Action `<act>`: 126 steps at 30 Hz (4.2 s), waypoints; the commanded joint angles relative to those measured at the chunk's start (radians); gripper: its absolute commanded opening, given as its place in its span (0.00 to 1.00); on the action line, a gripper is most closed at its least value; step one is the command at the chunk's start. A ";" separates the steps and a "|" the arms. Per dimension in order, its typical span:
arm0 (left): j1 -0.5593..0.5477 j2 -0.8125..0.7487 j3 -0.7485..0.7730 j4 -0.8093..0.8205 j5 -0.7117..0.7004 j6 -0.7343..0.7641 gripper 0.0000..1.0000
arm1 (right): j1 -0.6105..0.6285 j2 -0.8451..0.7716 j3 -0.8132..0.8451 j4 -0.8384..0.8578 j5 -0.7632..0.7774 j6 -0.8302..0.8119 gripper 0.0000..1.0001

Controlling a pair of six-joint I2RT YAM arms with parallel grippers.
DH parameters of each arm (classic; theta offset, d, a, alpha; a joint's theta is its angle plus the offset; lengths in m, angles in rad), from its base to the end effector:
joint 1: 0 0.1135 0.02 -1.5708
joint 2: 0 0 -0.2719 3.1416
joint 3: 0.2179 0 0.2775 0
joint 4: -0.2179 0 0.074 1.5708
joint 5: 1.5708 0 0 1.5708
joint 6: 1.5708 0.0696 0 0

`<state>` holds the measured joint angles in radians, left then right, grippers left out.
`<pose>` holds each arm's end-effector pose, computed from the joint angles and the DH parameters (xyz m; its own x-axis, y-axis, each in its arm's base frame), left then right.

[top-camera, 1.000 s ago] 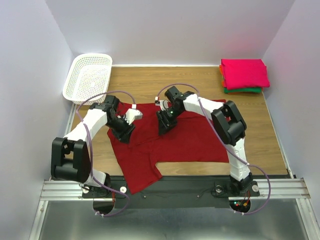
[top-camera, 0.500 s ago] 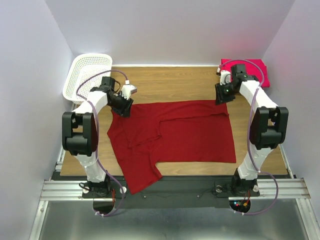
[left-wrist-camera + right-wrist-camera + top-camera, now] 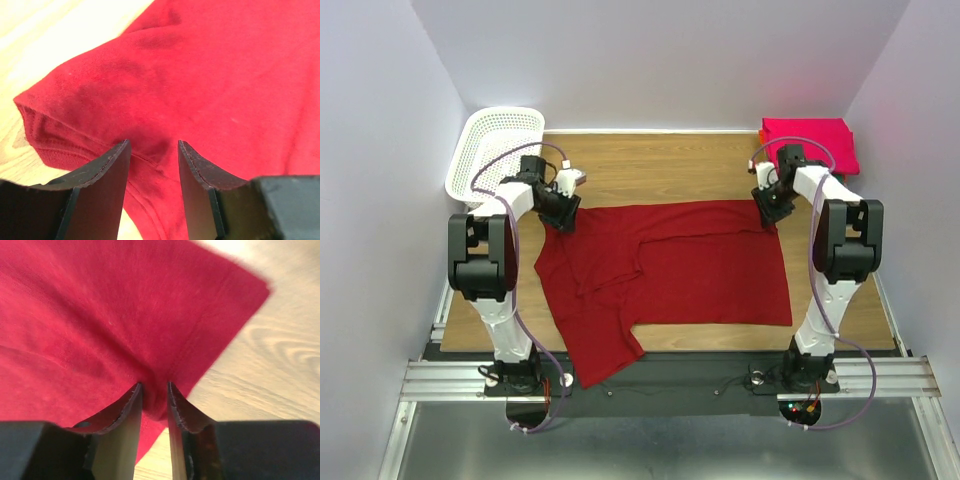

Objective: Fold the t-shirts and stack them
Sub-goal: Fold the tshirt

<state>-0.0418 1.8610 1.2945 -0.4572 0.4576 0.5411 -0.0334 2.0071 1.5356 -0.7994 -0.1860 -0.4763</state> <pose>0.4279 -0.0487 0.1627 -0.5938 0.4873 -0.6402 0.6685 0.7417 -0.0555 0.4458 -0.0020 0.1543 -0.8386 -0.4228 -0.3435 -0.4571 0.8891 0.0216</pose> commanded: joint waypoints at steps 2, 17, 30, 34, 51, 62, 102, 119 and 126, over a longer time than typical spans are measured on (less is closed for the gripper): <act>0.025 0.053 0.032 0.028 -0.020 -0.033 0.53 | -0.007 0.010 -0.051 0.038 0.058 -0.050 0.28; 0.074 -0.011 0.074 -0.006 0.015 0.000 0.50 | -0.007 -0.134 0.016 0.104 -0.038 0.004 0.40; 0.045 0.046 0.100 0.057 -0.007 -0.096 0.50 | -0.005 0.058 0.126 0.129 -0.095 0.107 0.31; 0.045 0.110 0.123 0.061 -0.043 -0.107 0.45 | -0.002 0.113 0.110 0.158 -0.047 0.097 0.29; 0.046 0.460 0.564 0.000 -0.192 -0.101 0.36 | 0.032 0.387 0.429 0.273 0.059 0.166 0.40; 0.048 0.063 0.453 -0.061 0.065 0.017 0.62 | 0.066 -0.031 0.304 0.214 -0.262 0.165 0.92; 0.007 -0.574 -0.478 -0.245 0.062 0.516 0.57 | 0.099 -0.616 -0.861 0.241 0.079 -0.370 0.39; -0.190 -0.609 -0.718 0.034 -0.132 0.468 0.58 | 0.099 -0.616 -0.842 0.243 0.103 -0.360 0.01; -0.190 -0.618 -0.695 -0.067 -0.166 0.474 0.00 | 0.099 -0.648 -0.818 0.212 0.132 -0.360 0.00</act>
<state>-0.2363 1.2606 0.6006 -0.4625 0.3439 1.0122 0.0605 1.3785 0.7040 -0.5762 -0.0849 -0.8310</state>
